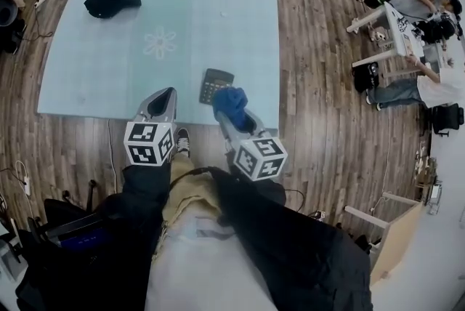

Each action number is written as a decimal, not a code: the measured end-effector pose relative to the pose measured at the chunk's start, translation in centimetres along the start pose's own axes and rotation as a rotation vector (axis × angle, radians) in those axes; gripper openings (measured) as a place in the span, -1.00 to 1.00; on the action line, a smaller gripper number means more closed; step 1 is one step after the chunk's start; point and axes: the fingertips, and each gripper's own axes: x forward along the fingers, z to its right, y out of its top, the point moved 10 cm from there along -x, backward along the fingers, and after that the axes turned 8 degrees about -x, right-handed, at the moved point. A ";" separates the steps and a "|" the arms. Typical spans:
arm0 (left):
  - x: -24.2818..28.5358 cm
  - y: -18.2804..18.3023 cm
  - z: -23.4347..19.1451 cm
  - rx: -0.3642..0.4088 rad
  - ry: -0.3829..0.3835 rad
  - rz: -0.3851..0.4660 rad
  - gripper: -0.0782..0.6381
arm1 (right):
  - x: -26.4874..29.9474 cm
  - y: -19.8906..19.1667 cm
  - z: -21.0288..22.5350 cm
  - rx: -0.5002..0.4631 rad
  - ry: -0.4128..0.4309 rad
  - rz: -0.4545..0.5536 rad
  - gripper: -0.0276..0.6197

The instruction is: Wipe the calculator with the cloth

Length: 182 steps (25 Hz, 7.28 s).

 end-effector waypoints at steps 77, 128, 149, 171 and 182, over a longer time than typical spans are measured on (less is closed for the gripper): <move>9.4 -11.8 -7.4 -0.142 0.138 -0.370 -0.79 | 17.0 -10.1 10.6 -0.370 -0.172 -0.394 -0.44; 6.7 13.7 7.5 0.163 -0.169 0.286 -0.79 | 1.6 14.0 4.6 -0.203 -0.120 0.404 -0.44; 7.5 20.6 11.6 0.237 -0.227 0.433 -0.79 | -1.1 22.3 7.2 -0.259 -0.163 0.594 -0.45; 10.1 21.5 10.3 0.221 -0.208 0.402 -0.79 | 1.2 23.9 8.8 -0.231 -0.133 0.609 -0.45; 10.4 21.2 9.5 0.187 -0.193 0.387 -0.79 | 1.6 23.8 8.6 -0.240 -0.130 0.584 -0.45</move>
